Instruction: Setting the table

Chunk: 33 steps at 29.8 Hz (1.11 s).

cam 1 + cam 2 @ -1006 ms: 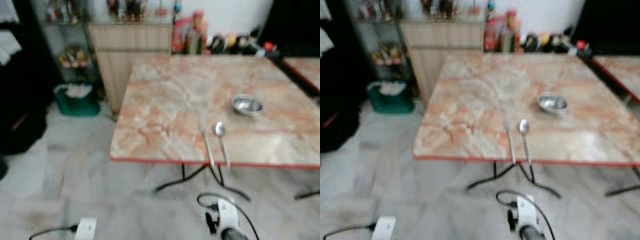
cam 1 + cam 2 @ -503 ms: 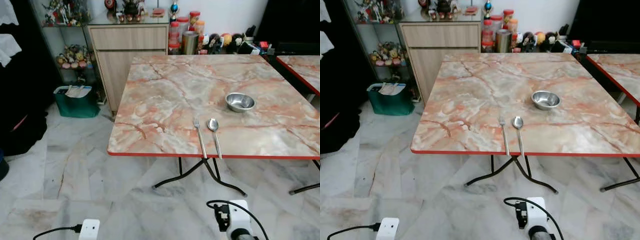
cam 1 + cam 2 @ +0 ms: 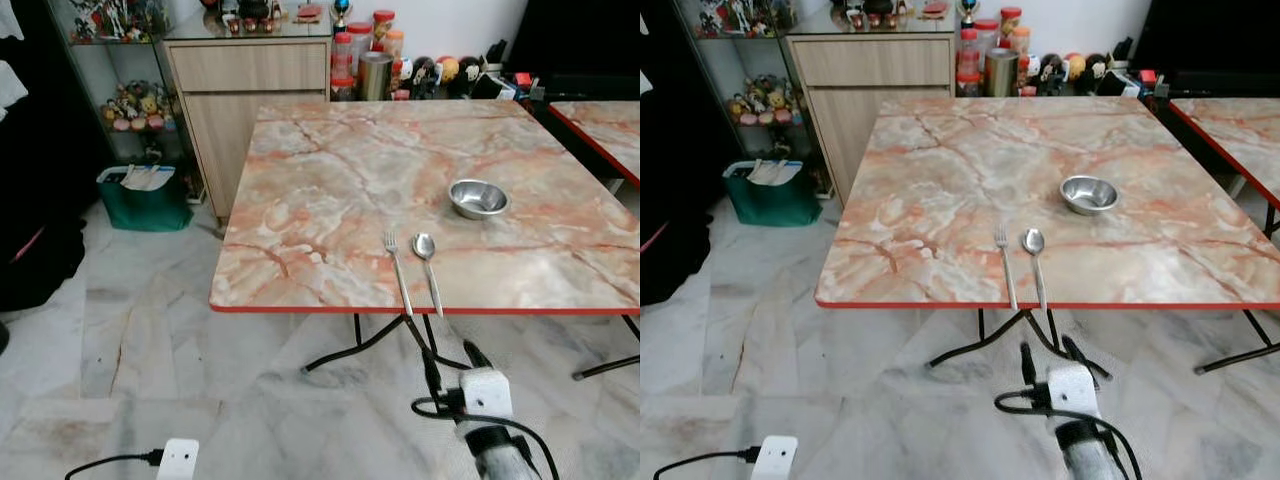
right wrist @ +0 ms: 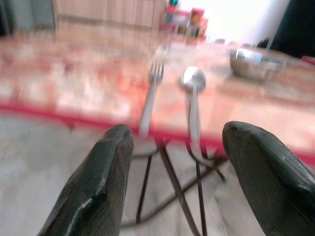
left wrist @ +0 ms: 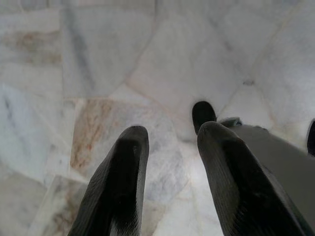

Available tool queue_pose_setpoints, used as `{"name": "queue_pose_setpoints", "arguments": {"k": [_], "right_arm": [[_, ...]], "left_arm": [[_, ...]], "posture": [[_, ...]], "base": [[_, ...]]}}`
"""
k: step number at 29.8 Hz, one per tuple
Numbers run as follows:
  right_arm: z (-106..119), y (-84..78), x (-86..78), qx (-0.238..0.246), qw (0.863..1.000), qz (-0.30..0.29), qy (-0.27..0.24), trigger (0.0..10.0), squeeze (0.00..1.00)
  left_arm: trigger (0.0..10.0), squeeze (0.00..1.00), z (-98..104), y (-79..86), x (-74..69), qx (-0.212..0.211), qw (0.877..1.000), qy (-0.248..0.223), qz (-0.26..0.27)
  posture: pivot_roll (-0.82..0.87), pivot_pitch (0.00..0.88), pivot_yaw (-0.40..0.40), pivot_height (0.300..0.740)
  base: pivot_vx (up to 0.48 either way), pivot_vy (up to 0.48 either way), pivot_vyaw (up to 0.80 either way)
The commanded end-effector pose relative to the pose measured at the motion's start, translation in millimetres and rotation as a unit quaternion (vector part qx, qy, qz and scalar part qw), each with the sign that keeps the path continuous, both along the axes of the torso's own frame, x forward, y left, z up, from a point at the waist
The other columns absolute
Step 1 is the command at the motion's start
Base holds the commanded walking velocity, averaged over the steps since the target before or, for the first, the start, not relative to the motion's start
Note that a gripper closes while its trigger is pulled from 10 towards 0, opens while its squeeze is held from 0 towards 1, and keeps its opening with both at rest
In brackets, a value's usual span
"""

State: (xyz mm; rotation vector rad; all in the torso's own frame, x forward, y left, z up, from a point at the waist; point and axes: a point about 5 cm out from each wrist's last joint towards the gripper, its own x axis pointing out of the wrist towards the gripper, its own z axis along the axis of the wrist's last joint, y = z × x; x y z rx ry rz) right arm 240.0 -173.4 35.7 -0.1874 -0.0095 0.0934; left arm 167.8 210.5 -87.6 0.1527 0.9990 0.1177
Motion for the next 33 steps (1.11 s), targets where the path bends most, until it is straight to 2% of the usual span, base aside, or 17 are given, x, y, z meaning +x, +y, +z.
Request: {"name": "queue_pose_setpoints", "arguments": {"k": [1, 3, 4, 5, 6, 7, 11, 17, 26, 33], "right_arm": [[9, -0.3, 17.8, 0.027, 0.999, -0.024, -0.006, 10.0, 0.0], [10, 0.5, 23.1, 0.036, 0.999, -0.029, -0.001, 10.0, 0.0], [9, 7.6, 37.5, 0.046, 0.999, -0.024, 0.016, 10.0, 0.0], [9, 7.6, 37.5, 0.046, 0.999, -0.024, 0.016, 10.0, 0.0], [13, 15.7, 49.0, 0.03, 0.999, -0.009, 0.02, 10.0, 0.0], [19, 19.6, 55.7, 0.035, 0.999, -0.003, 0.016, 10.0, 0.0], [26, 18.5, 69.2, 0.044, 0.999, -0.013, 0.017, 10.0, 0.0], [29, 18.7, 75.5, 0.055, 0.998, -0.013, 0.019, 10.0, 0.0], [33, 38.2, 81.3, 0.068, 0.998, 0.013, 0.011, 10.0, 0.0], [32, 43.4, 80.0, 0.071, 0.997, 0.023, 0.01, 10.0, 0.0]], "left_arm": [[10.0, 0.0, 1, -0.2, 2.4, -0.001, 1.0, -0.005, -0.001], [10.0, 0.0, 1, -0.3, 2.8, -0.001, 1.0, -0.005, -0.001], [10.0, 0.0, 2, -1.9, 4.6, -0.001, 1.0, -0.008, -0.003], [10.0, 0.0, 2, -1.9, 4.6, -0.001, 1.0, -0.008, -0.003], [10.0, 0.0, 2, -3.2, 6.0, -0.001, 1.0, -0.01, -0.004], [10.0, 0.0, 3, -3.4, 7.8, -0.001, 1.0, -0.013, -0.003], [10.0, 0.0, 5, -1.1, 10.3, -0.001, 1.0, -0.019, 0.009], [10.0, 0.0, 5, 0.1, 10.0, -0.001, 1.0, -0.02, 0.013], [10.0, 0.0, 3, 1.7, 6.3, 0.0, 1.0, -0.016, 0.019], [10.0, 0.0, 4, 1.3, 8.3, 0.001, 1.0, -0.019, 0.017]], "posture": [[-0.1, 0.0, 0.008, 0.74], [-0.1, 0.0, 0.01, 0.74], [-0.1, 0.0, 0.019, 0.74], [-0.1, 0.0, 0.019, 0.74], [-0.09, 0.0, 0.012, 0.74], [-0.08, 0.0, 0.003, 0.74], [-0.06, 0.0, -0.014, 0.74], [-0.06, 0.0, -0.014, 0.74], [-0.05, 0.0, -0.018, 0.74], [-0.05, 0.0, -0.019, 0.74]], "base": [[0.0, 0.0, 0.0], [0.0, 0.0, 0.0], [0.277, 0.0, 0.0], [0.277, 0.0, 0.0], [0.304, 0.0, 0.0], [0.307, 0.0, 0.0], [0.307, 0.0, 0.0], [0.305, 0.0, -0.67], [0.307, 0.0, 0.0], [0.262, 0.0, 0.0]]}}
